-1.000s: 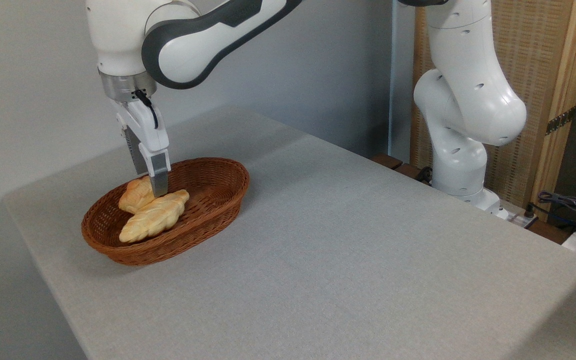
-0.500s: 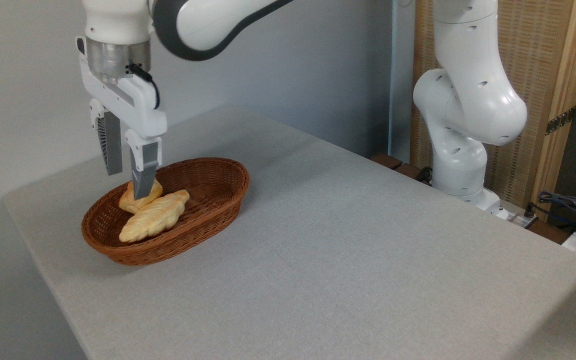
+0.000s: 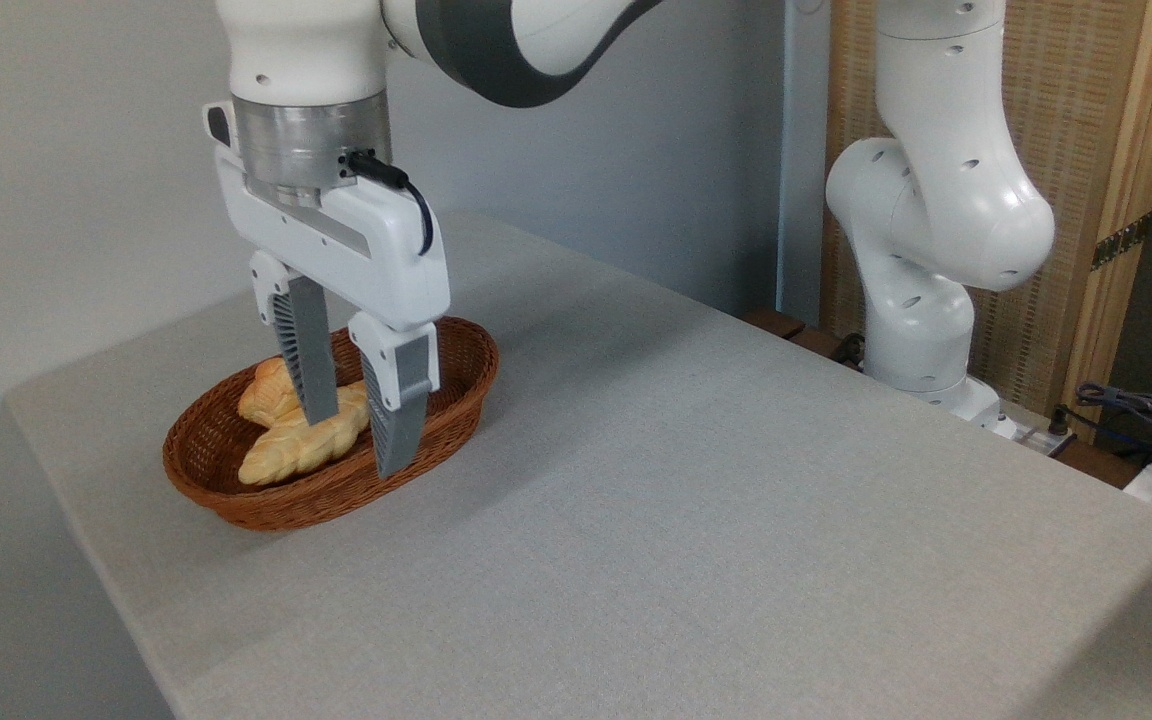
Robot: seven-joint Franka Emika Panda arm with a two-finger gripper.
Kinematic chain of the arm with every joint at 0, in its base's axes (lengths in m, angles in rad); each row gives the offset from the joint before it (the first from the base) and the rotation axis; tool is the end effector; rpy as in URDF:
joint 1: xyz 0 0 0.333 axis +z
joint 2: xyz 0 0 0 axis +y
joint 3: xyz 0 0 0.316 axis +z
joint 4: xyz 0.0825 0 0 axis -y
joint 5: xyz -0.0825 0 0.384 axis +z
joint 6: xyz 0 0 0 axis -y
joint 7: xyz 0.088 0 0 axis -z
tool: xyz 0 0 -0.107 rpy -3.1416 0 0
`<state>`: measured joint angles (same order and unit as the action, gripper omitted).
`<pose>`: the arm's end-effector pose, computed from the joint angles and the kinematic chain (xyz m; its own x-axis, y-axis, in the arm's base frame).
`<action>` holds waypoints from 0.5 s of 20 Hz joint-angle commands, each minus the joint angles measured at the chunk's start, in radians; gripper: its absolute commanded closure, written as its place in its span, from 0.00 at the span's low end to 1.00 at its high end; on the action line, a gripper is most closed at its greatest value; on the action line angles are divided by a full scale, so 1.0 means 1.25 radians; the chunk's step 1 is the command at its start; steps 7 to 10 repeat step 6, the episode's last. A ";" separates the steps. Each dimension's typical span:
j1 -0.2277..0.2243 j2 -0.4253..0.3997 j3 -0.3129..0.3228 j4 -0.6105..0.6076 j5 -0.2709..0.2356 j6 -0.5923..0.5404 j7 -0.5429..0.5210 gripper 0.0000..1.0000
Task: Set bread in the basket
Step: 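Open the gripper wide and raise it away from the basket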
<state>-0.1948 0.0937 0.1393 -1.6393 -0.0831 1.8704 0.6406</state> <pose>0.6042 -0.0433 0.5661 0.7682 -0.6220 0.1512 -0.6259 -0.7795 -0.0267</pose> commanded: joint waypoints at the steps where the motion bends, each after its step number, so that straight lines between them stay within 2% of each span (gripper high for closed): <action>1: -0.010 -0.009 0.032 -0.010 0.010 -0.042 0.068 0.00; 10: -0.010 -0.007 0.041 -0.010 0.005 -0.048 0.073 0.00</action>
